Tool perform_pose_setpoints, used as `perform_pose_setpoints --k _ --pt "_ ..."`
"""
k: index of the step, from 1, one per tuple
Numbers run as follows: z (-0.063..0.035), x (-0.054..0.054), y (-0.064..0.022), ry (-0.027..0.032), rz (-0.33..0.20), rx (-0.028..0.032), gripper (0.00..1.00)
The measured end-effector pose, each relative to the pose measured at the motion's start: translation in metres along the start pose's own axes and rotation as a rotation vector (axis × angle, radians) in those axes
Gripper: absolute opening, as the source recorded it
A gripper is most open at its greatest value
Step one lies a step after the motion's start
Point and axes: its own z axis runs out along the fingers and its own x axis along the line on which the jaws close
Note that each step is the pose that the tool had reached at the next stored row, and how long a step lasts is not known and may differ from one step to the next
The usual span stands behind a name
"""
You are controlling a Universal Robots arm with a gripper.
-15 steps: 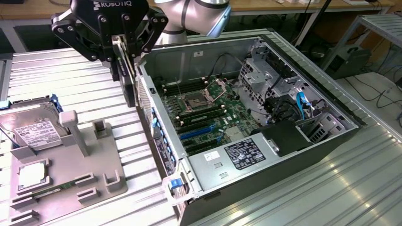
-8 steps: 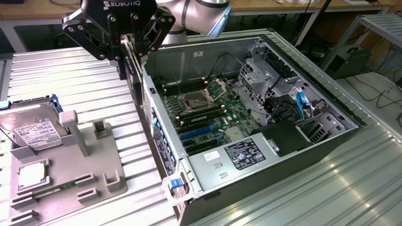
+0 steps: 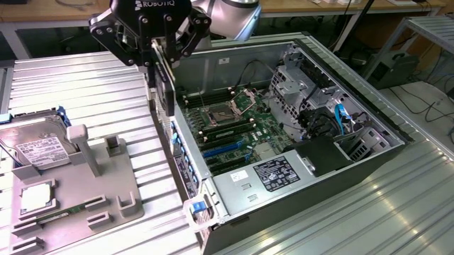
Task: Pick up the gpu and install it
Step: 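Pick up the gpu and move the gpu toward the slot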
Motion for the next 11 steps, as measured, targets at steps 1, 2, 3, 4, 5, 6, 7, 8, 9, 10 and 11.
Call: perform_pose_setpoints --k 1,2,3,4,5,6,7,8,9,10,11 --pt "0.0 -0.001 0.0 0.0 0.0 0.0 0.29" --pt "0.0001 -0.002 -0.0001 0.0 0.0 0.0 0.29" --pt "0.0 -0.004 -0.0001 0.0001 0.0 0.0001 0.29" --pt "0.0002 -0.006 -0.0002 0.0 0.0 0.0 0.29" --pt "0.0001 -0.007 -0.0002 0.0001 0.0 0.0 0.29" --pt "0.0002 -0.009 -0.0002 0.0 0.0 0.0 0.29" --pt "0.0002 -0.01 -0.0002 0.0001 0.0 0.0001 0.29" --pt "0.0002 -0.011 -0.0002 0.0 0.0 0.0 0.29" --pt "0.0002 -0.014 -0.0003 0.0001 0.0 0.0001 0.29" --pt "0.0003 -0.015 -0.0003 0.0001 0.0 0.0001 0.29" --pt "0.0003 -0.017 -0.0004 0.0001 0.0 0.0001 0.29"
